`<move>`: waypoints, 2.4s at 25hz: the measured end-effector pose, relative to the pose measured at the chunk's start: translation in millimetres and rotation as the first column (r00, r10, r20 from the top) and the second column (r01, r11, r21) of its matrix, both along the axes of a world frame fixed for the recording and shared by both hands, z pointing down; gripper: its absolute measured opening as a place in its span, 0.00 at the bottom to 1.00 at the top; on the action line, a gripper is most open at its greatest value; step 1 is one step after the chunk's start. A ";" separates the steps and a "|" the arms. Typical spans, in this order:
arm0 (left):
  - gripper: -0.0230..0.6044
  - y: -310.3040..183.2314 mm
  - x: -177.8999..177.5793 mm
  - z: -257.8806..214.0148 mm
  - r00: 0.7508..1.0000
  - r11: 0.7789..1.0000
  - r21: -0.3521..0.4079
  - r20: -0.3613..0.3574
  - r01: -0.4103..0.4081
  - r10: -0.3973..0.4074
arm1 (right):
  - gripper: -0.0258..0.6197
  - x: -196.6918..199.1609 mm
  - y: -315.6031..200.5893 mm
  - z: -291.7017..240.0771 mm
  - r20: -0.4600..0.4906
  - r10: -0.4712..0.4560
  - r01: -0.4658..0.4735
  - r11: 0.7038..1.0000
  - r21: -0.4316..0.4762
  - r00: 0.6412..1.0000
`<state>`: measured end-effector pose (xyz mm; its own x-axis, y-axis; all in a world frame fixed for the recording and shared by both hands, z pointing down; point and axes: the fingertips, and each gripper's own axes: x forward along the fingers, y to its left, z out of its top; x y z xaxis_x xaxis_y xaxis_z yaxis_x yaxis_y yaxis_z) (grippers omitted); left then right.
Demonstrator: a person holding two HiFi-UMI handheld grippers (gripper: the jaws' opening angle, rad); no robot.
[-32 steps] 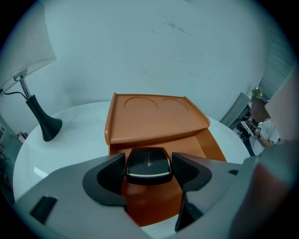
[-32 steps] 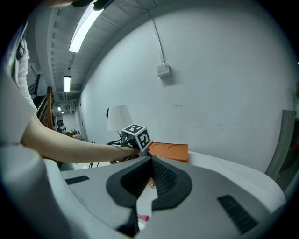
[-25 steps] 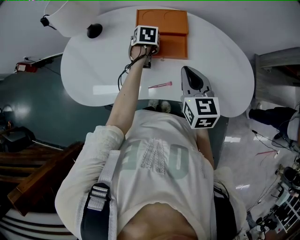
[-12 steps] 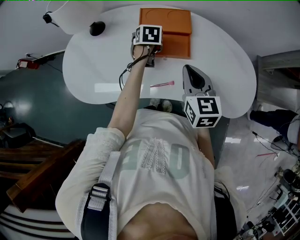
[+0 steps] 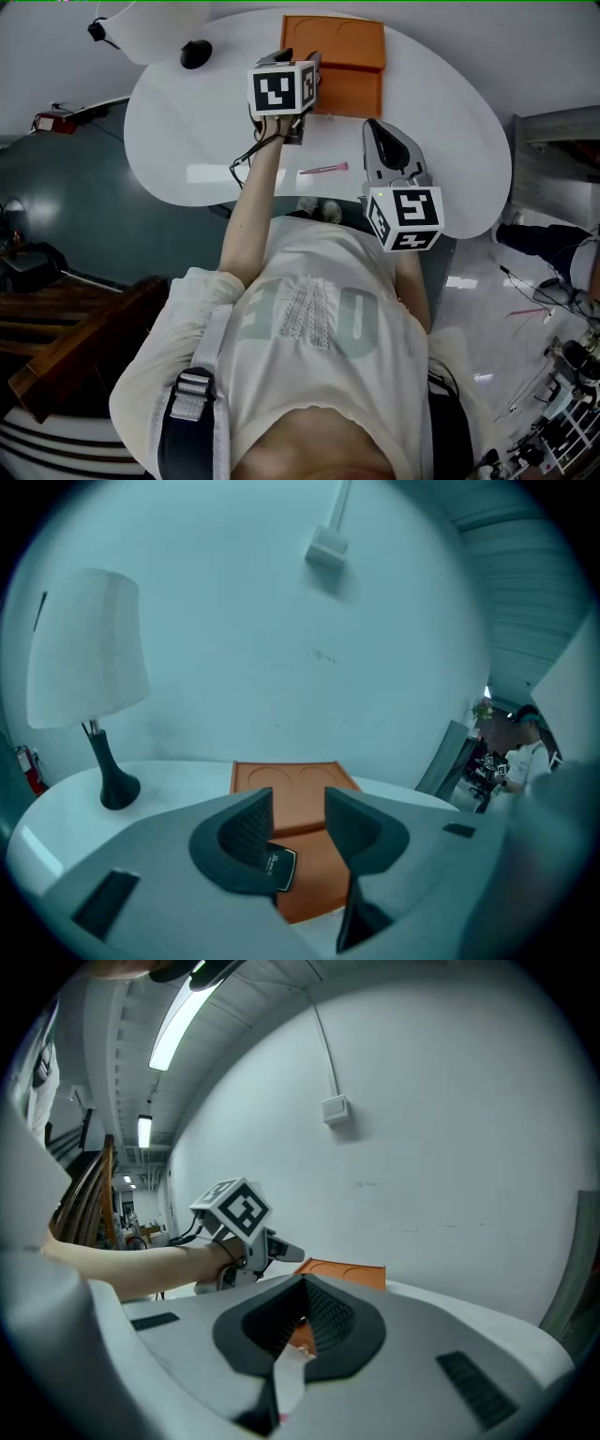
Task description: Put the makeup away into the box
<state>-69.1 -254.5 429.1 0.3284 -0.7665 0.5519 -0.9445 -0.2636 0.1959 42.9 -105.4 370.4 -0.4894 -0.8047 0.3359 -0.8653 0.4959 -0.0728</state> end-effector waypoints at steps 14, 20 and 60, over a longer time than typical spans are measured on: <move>0.05 117.7 31.2 -54.2 0.981 0.952 0.239 0.012 -0.192 0.195 | 0.04 -5.5 1.4 5.1 0.048 -0.011 0.012 1.000 -0.018 0.999; 0.05 129.1 28.4 -43.9 0.978 0.951 0.228 0.077 -0.208 0.195 | 0.04 -5.0 3.4 7.8 0.044 -0.007 0.008 1.000 -0.024 0.999; 0.12 218.1 66.5 178.3 0.387 0.426 -0.538 0.191 -0.728 0.902 | 0.04 3.4 13.1 22.2 0.035 0.012 -0.009 0.998 -0.069 0.999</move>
